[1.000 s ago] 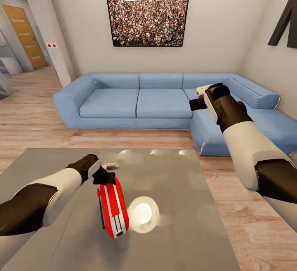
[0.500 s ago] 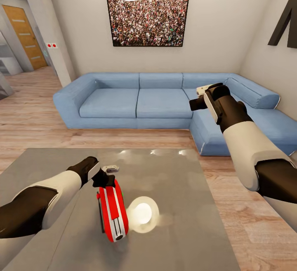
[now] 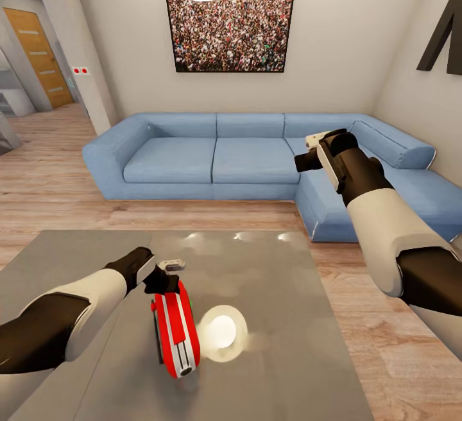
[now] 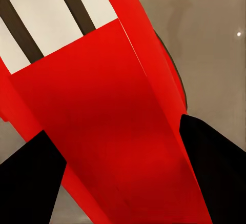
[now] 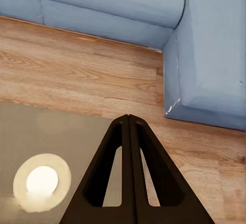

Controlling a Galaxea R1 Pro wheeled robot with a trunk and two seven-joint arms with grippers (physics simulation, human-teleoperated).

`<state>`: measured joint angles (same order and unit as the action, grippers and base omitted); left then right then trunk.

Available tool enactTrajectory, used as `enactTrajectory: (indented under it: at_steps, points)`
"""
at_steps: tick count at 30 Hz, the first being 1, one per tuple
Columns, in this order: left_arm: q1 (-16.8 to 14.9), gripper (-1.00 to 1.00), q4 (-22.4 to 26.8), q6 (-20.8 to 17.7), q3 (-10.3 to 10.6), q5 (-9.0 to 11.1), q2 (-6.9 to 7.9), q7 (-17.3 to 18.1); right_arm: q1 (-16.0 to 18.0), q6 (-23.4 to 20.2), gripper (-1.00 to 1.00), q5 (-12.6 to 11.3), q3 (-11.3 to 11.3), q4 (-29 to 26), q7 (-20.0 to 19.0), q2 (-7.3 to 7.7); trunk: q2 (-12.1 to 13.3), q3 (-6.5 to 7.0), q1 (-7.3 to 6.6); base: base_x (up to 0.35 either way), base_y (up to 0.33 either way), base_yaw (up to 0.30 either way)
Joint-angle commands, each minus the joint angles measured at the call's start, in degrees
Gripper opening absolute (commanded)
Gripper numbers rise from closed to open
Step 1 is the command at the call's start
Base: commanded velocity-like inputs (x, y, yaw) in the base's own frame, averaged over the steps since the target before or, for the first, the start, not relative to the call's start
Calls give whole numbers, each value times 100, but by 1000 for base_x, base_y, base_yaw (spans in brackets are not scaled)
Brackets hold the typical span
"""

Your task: Turn on the radio receiver that's on the table in the living room.

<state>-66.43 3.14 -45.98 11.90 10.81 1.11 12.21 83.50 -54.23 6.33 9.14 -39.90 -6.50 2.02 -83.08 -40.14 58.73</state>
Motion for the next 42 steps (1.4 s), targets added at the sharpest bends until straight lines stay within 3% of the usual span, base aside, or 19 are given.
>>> enactTrajectory:
  at_steps: [1, 42]
  points:
    - [19, -100, 1, 1, -21, 13, -2, 0, 0, 0, -100, 0, 0, 0, 0, 0, 0, 1, 0, 0, 0, 0]
    - [191, -100, -41, 19, -21, 9, 4, 0, 0, 0, -100, 0, 0, 0, 7, 0, 0, 1, 0, 0, 0, 0]
